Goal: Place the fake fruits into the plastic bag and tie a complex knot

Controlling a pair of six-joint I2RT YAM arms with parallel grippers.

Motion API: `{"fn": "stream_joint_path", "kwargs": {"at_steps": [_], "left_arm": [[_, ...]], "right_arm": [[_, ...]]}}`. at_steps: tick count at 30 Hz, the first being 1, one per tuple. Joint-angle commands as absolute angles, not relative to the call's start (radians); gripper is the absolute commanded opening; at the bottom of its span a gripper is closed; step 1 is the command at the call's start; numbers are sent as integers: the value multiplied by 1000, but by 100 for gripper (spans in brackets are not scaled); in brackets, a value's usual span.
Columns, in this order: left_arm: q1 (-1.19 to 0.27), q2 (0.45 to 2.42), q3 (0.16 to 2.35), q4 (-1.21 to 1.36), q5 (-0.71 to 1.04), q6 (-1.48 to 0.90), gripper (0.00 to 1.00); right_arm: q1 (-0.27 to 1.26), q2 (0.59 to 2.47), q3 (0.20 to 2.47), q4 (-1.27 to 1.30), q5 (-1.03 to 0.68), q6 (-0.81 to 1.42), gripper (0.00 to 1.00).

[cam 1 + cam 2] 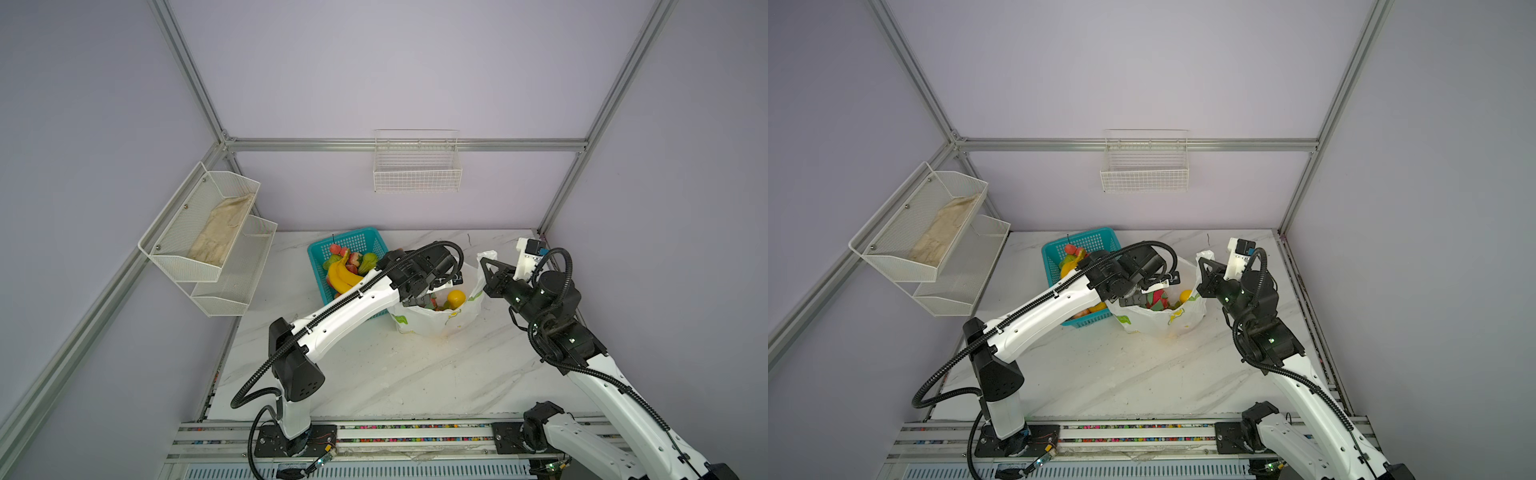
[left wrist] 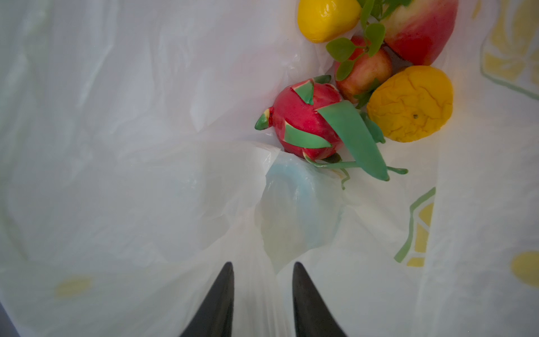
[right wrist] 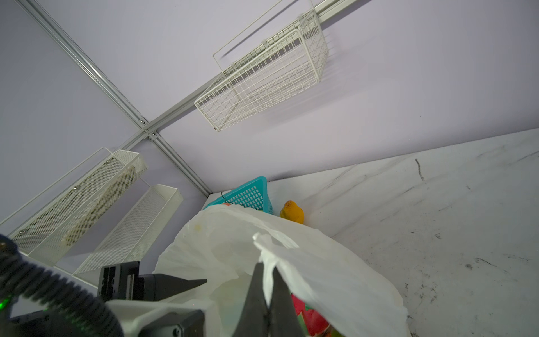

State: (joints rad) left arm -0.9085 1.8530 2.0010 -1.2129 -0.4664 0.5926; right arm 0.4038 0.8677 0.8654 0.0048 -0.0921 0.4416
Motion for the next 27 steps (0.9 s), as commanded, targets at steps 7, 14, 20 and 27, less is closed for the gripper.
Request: {"fn": "stream_joint_path", "kwargs": {"at_steps": [7, 14, 20, 27], "left_arm": [[-865, 1659, 1954, -974, -328, 504, 8], [-858, 1538, 1817, -834, -206, 419, 12], [-890, 1527, 1780, -889, -135, 477, 46], [-957, 1617, 1887, -1027, -279, 594, 62]], "right_arm": [[400, 829, 864, 6, -51, 415, 0], [401, 854, 908, -33, -49, 354, 0], [401, 844, 918, -38, -41, 335, 0], [400, 839, 921, -47, -33, 341, 0]]}}
